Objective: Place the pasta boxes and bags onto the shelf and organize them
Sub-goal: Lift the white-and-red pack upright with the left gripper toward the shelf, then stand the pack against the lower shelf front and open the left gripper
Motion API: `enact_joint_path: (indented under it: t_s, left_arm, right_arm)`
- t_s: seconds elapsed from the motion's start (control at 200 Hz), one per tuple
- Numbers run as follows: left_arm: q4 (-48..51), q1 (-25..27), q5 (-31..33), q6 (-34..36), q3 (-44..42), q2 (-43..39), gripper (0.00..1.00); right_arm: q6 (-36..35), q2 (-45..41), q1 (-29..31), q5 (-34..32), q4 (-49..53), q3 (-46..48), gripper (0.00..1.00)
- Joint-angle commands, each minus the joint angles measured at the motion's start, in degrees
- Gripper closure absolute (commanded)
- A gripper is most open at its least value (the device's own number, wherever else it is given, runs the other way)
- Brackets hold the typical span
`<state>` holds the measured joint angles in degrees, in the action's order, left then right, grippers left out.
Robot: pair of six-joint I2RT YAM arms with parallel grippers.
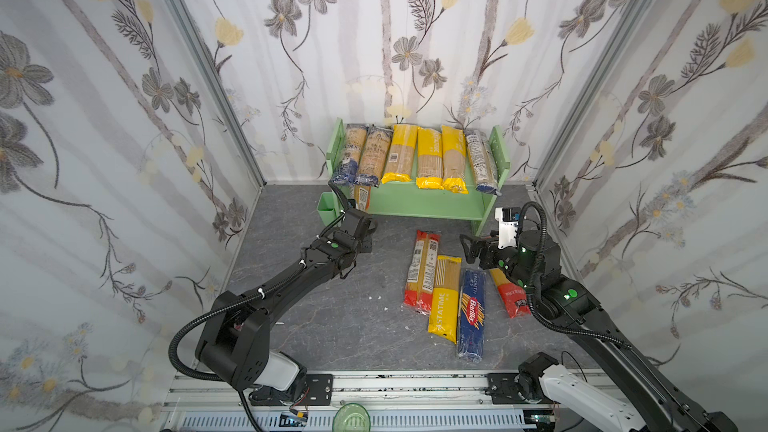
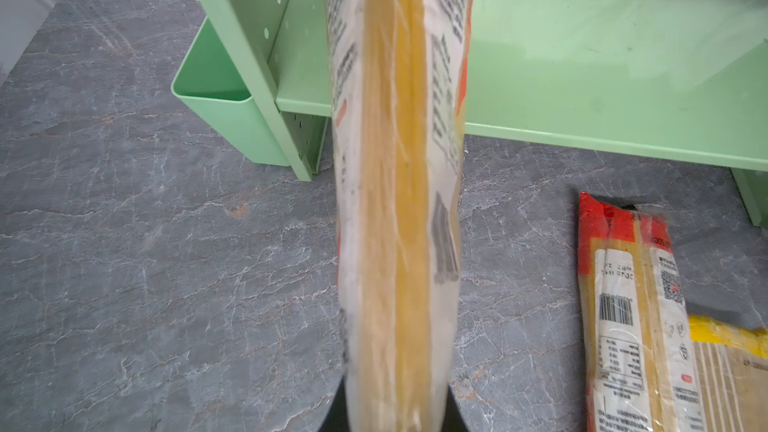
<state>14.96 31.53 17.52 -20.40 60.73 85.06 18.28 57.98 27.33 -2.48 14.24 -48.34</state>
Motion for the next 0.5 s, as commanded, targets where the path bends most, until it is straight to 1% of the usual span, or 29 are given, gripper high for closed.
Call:
enact_joint_path:
  t_s: [0.0, 0.25, 0.495]
  left_arm:
    - [-8.4, -0.2, 3.1, 1.5, 2.6, 2.1, 1.0]
    - [-10.6, -0.2, 5.2, 1.7, 5.7, 6.3, 1.0]
    - [-13.1, -0.2, 7.3, 3.2, 7.4, 8.7, 1.0]
  right_arm:
    - [-1.3, 0.2, -1.2, 2.2, -3.5, 0.0, 0.0]
    - [-1.8, 0.6, -2.9, 3.3, -3.6, 0.1, 0.0]
    - [-1.9, 0.5, -3.3, 3.5, -3.7, 0.1, 0.0]
